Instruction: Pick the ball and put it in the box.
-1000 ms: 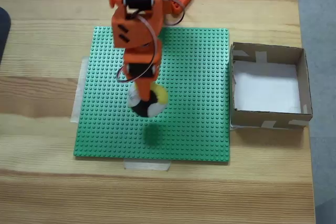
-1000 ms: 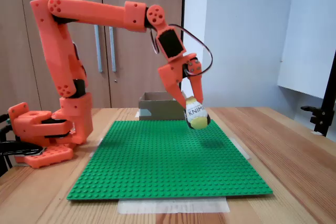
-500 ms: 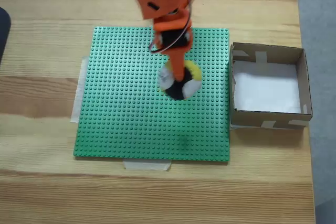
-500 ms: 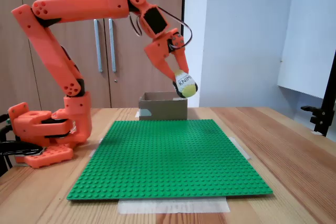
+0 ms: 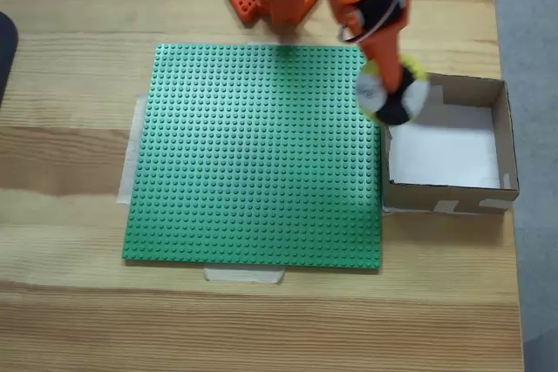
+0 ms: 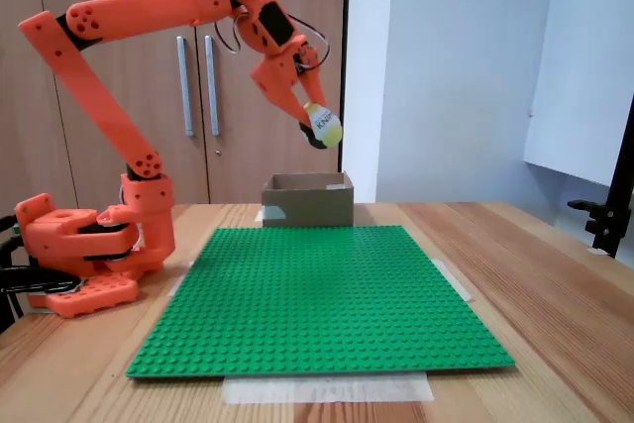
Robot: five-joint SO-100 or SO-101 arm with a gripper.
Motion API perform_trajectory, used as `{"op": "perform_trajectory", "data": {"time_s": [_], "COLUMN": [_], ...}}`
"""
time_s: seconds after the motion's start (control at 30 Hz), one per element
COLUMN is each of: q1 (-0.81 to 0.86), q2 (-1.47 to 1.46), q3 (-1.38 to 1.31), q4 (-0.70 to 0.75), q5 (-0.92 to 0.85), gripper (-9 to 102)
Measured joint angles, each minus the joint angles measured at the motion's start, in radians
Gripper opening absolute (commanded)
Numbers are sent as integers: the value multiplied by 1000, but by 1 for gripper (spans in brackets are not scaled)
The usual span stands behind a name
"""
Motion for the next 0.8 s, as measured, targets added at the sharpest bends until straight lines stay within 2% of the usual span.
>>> {"op": "perform_trajectory", "data": {"time_s": [0.3, 0.8], "q1": [-129, -161], "q2": [-3, -258], "q3": [-3, -147], "q4": [-5, -40], "q5": [0, 9], "gripper": [-1, -1]}}
